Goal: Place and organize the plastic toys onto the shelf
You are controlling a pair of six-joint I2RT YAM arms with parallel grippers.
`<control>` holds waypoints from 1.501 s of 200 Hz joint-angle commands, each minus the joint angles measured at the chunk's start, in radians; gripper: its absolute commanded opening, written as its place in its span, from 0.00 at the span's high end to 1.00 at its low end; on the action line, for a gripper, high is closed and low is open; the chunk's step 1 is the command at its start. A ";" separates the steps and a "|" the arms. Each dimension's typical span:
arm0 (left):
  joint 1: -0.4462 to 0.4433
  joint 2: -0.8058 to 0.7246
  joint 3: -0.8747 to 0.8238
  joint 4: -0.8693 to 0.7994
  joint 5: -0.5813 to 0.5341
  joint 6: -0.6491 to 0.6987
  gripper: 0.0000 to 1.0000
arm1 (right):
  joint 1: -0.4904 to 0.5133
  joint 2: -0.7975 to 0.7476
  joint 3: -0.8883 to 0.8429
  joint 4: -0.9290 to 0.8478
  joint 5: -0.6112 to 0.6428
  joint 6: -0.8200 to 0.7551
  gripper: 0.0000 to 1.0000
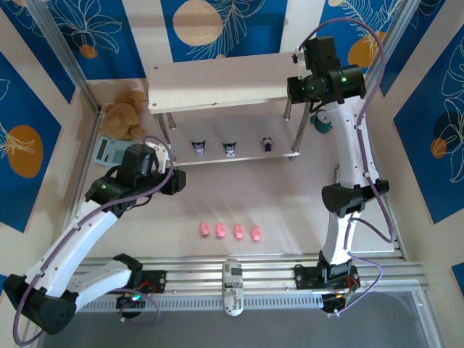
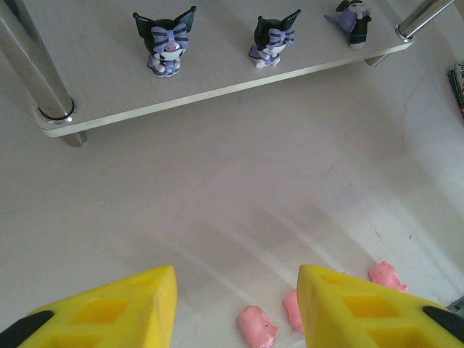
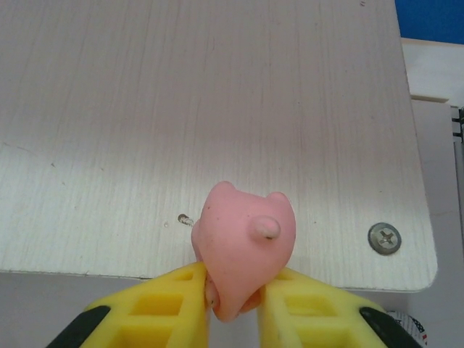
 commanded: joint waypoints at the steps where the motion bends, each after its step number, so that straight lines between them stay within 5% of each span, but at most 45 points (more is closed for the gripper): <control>1: 0.015 -0.009 -0.002 0.001 0.015 0.002 0.52 | 0.001 0.033 0.023 -0.021 -0.031 -0.006 0.71; 208: 0.041 -0.046 -0.014 -0.030 0.009 0.020 0.52 | -0.013 0.080 0.018 0.089 0.038 0.007 0.64; 300: 0.044 -0.053 -0.019 -0.029 0.009 0.019 0.52 | -0.023 0.035 -0.017 0.101 0.013 0.017 0.53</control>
